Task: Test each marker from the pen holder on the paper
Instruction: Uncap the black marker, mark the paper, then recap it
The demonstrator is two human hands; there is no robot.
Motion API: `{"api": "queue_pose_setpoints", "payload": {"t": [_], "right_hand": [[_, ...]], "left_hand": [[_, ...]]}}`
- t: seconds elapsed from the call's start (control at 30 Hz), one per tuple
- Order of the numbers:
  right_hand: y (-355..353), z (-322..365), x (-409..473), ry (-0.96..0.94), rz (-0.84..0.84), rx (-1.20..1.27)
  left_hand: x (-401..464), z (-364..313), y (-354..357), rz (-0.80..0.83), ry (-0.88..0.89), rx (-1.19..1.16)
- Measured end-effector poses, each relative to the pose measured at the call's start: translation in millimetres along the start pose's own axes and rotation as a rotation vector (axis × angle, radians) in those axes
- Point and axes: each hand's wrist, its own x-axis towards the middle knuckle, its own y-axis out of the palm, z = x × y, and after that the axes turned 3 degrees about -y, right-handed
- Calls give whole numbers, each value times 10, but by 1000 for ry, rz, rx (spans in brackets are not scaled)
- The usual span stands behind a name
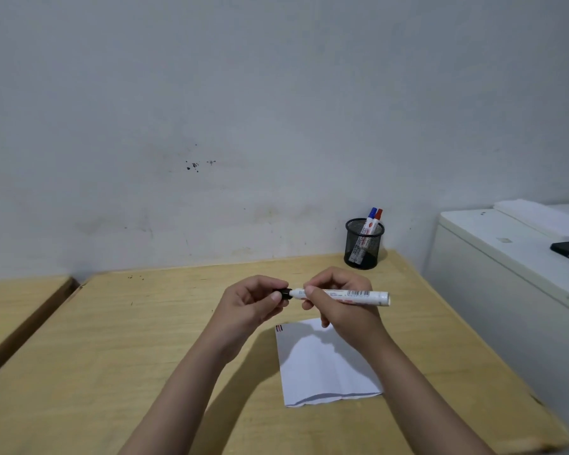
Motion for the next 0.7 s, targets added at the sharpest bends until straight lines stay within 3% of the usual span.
{"api": "queue_pose_setpoints", "payload": {"t": [0.17,0.37,0.57,0.7], "right_hand": [[9,166,-65,-33,51,46],[177,354,-133,-54,-26,334],[406,532,-222,-130,-70,566],[435,588,-262,-134,-64,627]], "left_hand": [[-156,-123,39,-15,79,22],[-343,-376,205,-162,342,23],[-543,-496,357,-283,659,181],[-610,-496,395,-300,746,234]]}}
